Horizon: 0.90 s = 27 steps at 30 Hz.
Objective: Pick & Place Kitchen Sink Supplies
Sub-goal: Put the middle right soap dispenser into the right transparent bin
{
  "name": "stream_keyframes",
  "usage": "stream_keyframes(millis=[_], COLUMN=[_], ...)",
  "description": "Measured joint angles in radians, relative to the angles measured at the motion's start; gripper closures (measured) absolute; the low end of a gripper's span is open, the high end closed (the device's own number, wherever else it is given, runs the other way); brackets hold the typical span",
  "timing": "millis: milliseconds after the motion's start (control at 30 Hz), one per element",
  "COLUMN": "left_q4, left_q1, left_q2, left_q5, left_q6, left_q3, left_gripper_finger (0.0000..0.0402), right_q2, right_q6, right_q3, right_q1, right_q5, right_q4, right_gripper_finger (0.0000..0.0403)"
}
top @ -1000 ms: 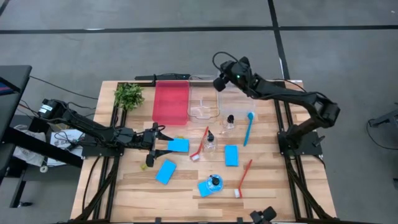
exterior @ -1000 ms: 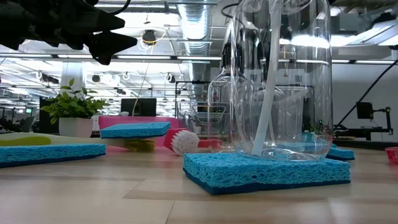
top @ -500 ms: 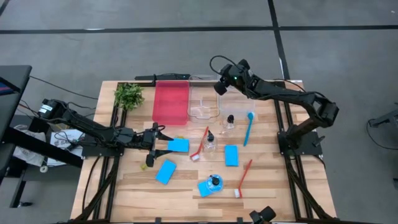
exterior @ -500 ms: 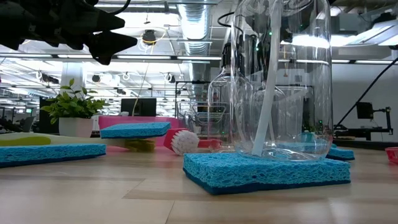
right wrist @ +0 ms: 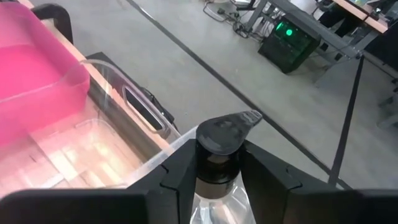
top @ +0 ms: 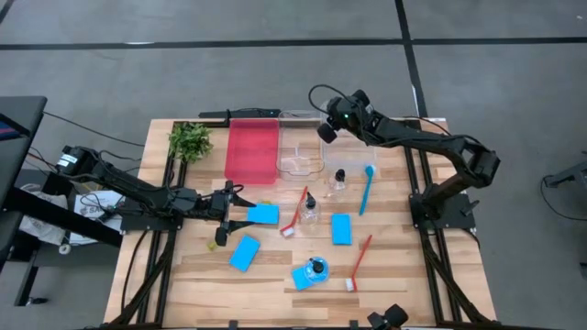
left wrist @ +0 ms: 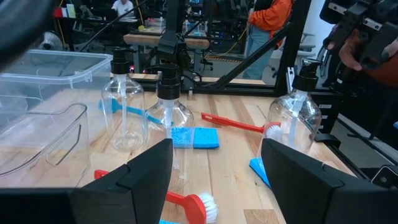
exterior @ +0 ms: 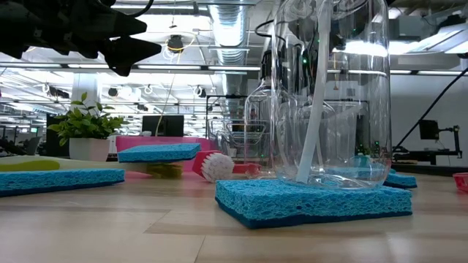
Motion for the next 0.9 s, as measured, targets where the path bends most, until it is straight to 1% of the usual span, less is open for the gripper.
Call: stream_keyframes(millis=[200,367,900], left_q4=[0.000,0.000,0.001], left_q1=[0.000,0.000,0.000], left_q2=[0.000,0.000,0.000], left_q5=[0.000,0.000,0.000], left_q6=[0.000,0.000,0.000], left_q3=[0.000,0.000,0.000], left_gripper_finger=[0.0153,0.0153,0.0153], right_q2=[0.000,0.000,0.000], right_q6=[-0.002,-0.003,-0.005], right_q3=[0.000,0.000,0.000], right_q1=[0.000,0.001,0.000], right_q5=[0.001,0.031,0.031], right_q4=[-0.018,-0.027,-0.056], right_gripper_finger=[0.0290,0.0290,0.0289])
